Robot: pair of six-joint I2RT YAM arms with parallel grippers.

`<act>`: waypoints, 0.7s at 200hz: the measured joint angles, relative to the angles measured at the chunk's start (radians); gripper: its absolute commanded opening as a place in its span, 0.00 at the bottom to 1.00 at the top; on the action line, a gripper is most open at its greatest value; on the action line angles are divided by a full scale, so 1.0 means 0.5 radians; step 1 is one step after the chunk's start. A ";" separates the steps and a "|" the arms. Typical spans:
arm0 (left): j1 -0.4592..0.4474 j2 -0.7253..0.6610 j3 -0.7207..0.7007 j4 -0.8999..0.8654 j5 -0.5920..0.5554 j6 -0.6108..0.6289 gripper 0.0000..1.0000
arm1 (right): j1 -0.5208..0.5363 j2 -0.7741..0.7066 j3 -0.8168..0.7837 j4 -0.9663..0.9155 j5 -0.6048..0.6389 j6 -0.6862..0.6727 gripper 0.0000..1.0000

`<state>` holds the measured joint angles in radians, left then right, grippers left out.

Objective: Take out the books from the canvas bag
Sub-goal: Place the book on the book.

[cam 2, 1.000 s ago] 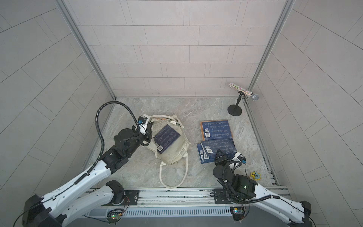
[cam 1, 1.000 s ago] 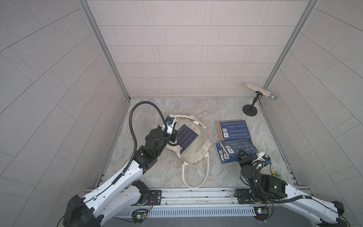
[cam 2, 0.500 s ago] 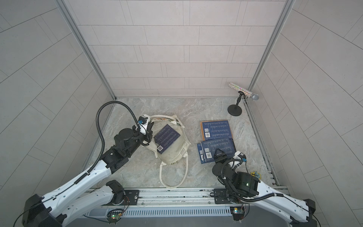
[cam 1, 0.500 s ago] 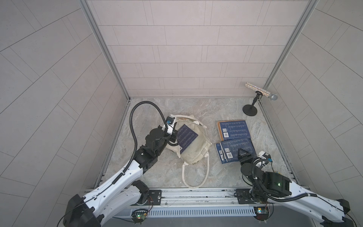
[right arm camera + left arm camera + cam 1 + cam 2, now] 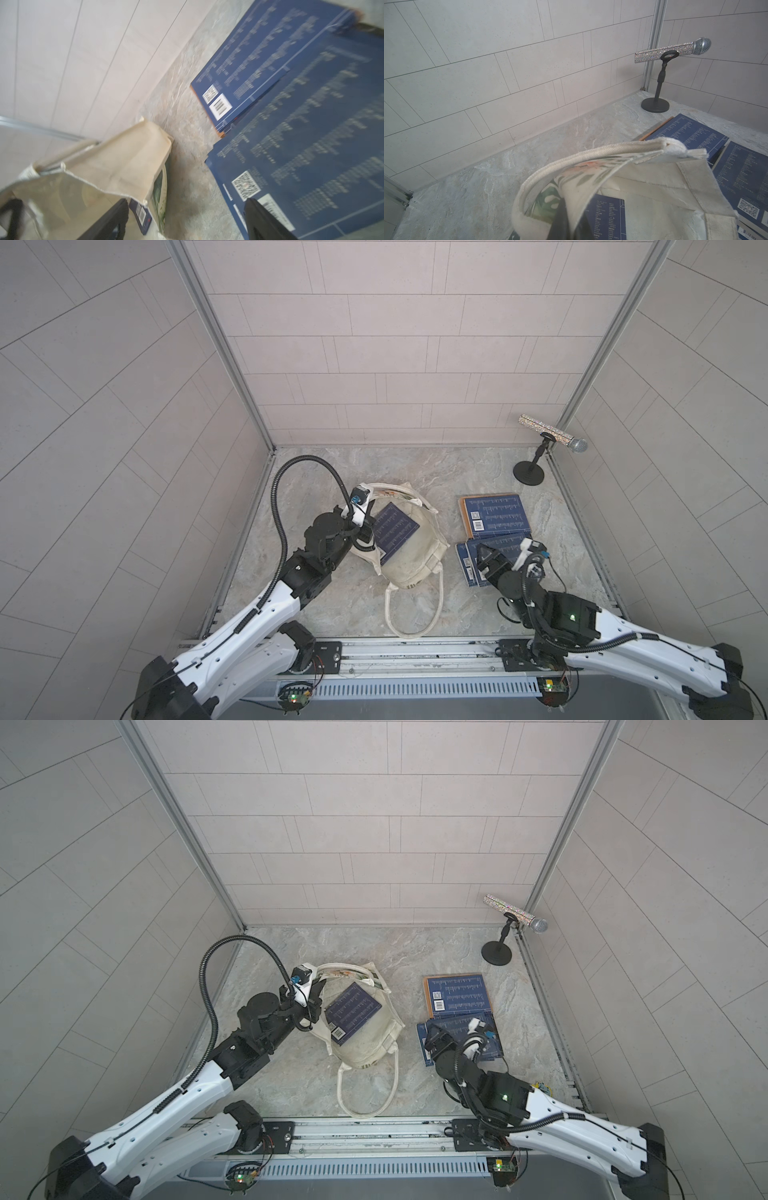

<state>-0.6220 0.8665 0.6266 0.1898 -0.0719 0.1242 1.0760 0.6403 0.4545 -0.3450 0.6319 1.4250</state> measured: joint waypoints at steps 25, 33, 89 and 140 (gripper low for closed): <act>0.000 -0.017 -0.013 0.007 0.024 0.001 0.00 | 0.181 0.382 0.118 0.317 -0.101 -0.186 0.90; 0.000 -0.017 -0.013 0.009 0.034 0.001 0.00 | 0.252 0.485 0.147 0.395 -0.117 -0.226 0.90; 0.000 -0.018 -0.033 0.011 0.088 0.001 0.00 | 0.513 1.336 0.608 0.793 -0.293 -0.449 0.89; 0.000 -0.040 -0.047 0.012 0.108 -0.001 0.00 | 0.517 1.682 0.807 0.893 -0.299 -0.681 0.89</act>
<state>-0.6220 0.8463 0.6033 0.1959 -0.0181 0.1238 1.3346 1.4811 0.8581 0.1013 0.4824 1.0843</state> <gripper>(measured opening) 0.078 0.891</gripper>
